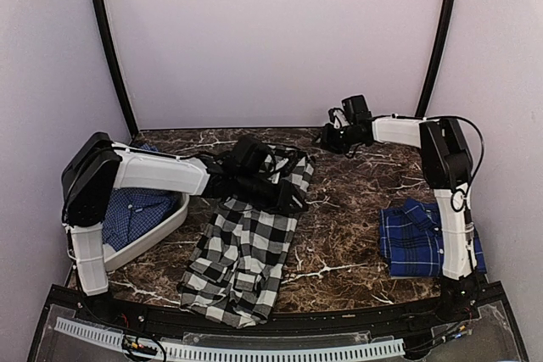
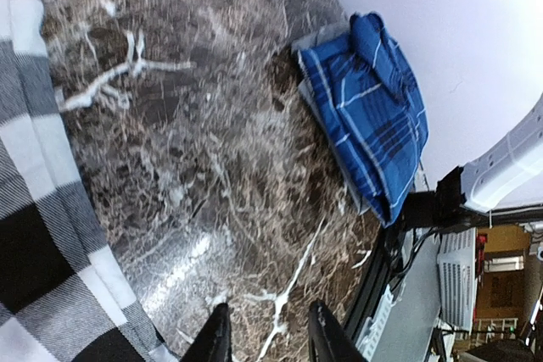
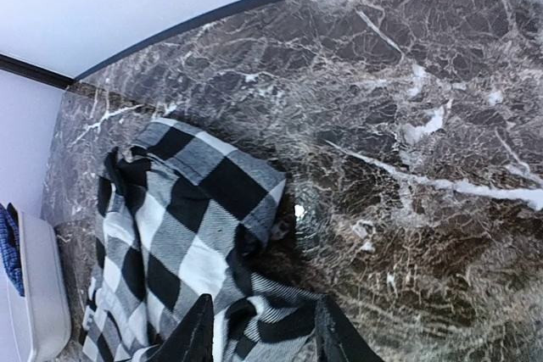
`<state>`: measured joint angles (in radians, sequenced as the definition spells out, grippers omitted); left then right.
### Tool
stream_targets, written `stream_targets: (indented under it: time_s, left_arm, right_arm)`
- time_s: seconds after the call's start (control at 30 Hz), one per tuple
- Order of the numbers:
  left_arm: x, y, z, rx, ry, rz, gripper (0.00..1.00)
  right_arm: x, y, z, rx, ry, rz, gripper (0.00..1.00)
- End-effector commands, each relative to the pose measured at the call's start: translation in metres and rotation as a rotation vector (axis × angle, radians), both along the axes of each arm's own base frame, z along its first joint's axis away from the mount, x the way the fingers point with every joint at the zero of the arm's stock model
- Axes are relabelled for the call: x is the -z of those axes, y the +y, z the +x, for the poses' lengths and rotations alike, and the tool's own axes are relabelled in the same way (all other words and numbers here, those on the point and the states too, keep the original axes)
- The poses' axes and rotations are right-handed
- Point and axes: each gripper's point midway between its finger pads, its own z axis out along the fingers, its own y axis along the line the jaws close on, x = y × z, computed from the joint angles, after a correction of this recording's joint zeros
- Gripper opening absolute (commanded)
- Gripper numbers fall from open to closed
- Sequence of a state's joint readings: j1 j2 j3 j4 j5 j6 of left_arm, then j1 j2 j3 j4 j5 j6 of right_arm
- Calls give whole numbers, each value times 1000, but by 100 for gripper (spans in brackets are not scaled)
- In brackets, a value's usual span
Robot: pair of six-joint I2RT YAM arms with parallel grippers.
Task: Fold and stack the long sleeve shirts
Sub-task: Adjust the rectangle-folded shirt at the center of the board, then smooth out the rectangle-folded shirt at the center of the board.
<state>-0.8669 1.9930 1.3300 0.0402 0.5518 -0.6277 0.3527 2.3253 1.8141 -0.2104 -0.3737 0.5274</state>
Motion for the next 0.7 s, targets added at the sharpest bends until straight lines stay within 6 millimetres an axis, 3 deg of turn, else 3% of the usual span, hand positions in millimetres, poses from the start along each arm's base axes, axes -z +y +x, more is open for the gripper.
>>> stream_targets:
  time_s: [0.0,0.17,0.27,0.5,0.67]
  left_arm:
    - [-55,17,38,-161,-74,-44,29]
    - [-43,38,77,-250,-68,-14,29]
    - [-22,48,88,-271,-55,40,28]
    - [37,83,119,-365,-54,184,27]
    - [68,106,125,-415,-38,280,25]
  right_arm:
    - [-50,3,-16,-26,-80,5,36]
    - [-60,35,-42,-110,-94,53,28]
    - [-55,55,-53,-160,-77,76,22]
    - [-23,83,-68,-226,0,123,16]
    - [15,84,-65,-229,72,110,16]
